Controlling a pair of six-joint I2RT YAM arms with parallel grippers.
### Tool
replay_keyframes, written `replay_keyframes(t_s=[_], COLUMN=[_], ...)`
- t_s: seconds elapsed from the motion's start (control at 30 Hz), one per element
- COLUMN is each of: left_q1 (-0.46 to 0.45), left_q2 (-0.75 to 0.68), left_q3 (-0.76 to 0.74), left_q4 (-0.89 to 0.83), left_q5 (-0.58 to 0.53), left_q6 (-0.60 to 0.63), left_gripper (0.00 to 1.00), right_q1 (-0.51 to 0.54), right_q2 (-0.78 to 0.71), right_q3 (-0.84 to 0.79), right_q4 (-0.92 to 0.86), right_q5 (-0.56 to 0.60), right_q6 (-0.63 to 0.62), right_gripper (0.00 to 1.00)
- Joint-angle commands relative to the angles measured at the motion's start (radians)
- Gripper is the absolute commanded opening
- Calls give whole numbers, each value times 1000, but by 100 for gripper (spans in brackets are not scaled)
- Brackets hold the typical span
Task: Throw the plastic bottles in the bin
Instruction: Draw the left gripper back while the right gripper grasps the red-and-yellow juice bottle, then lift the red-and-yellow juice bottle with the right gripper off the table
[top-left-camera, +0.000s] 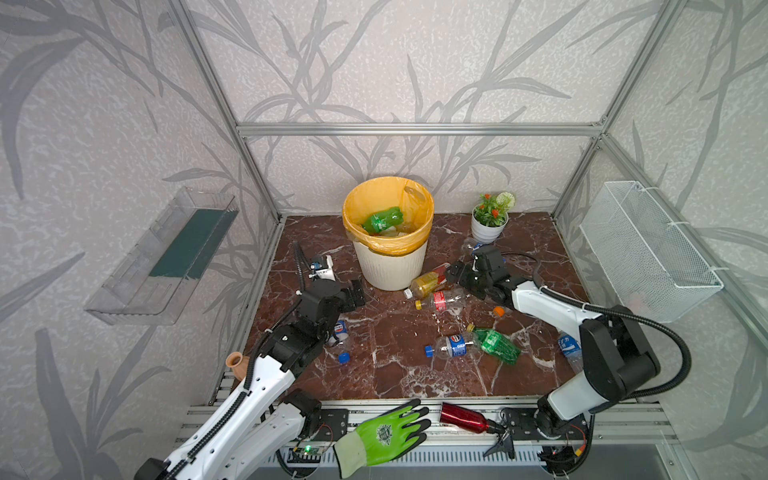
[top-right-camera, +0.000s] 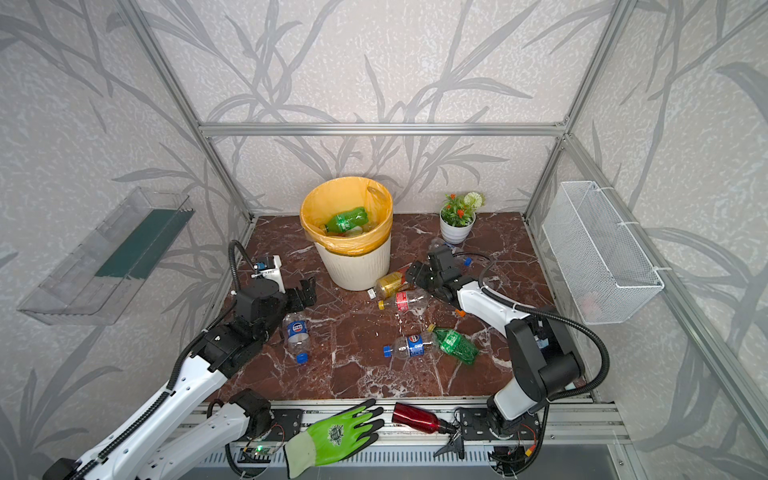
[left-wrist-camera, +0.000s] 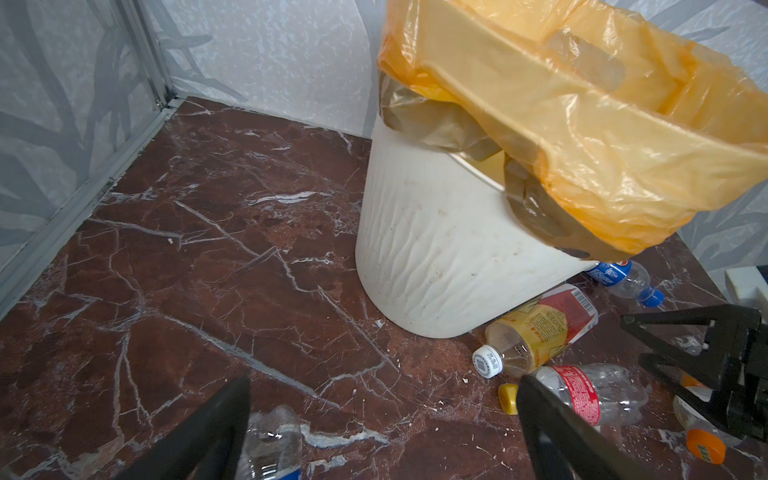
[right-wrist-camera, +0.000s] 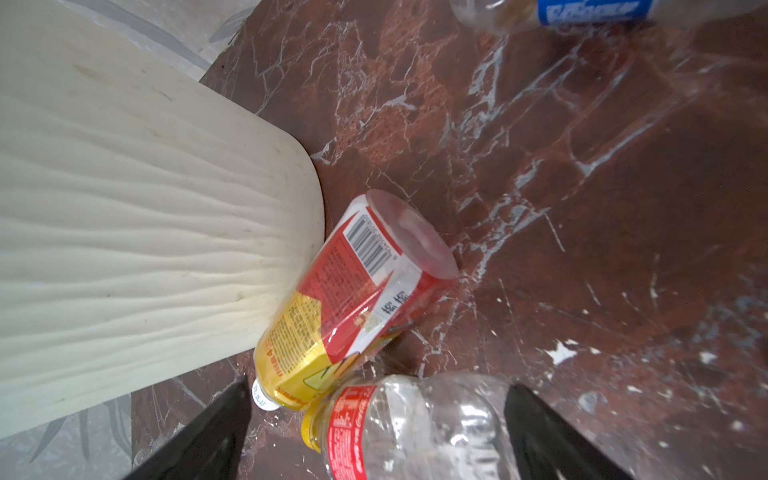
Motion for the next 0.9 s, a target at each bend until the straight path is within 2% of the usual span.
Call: replay_keyframes(t_s=[0.0, 0.17, 0.33, 0.6, 0.87], left_q1=[-3, -4, -2, -3, -2], left_q2=[-34, -59, -67, -85, -98], left_q3=[-22, -38, -37, -49, -61], left_q4=[-22, -25, -50, -59, -72], left_q5=[-61, -87, -103, -117, -131], left_q6=[-25, -27, -25, -26, -27], left_gripper=[99, 99, 99, 99, 99], right_q1=[13, 27, 30, 34, 34], right_q2=[45, 147, 219, 257, 317], right_q3=[45, 94, 139, 170, 200], right_q4=[13, 18, 16, -3, 23], right_q5=[-14, -30, -53, -19, -35], right_q6=[23, 32, 49, 54, 102], right_gripper=[96, 100, 99, 99, 99])
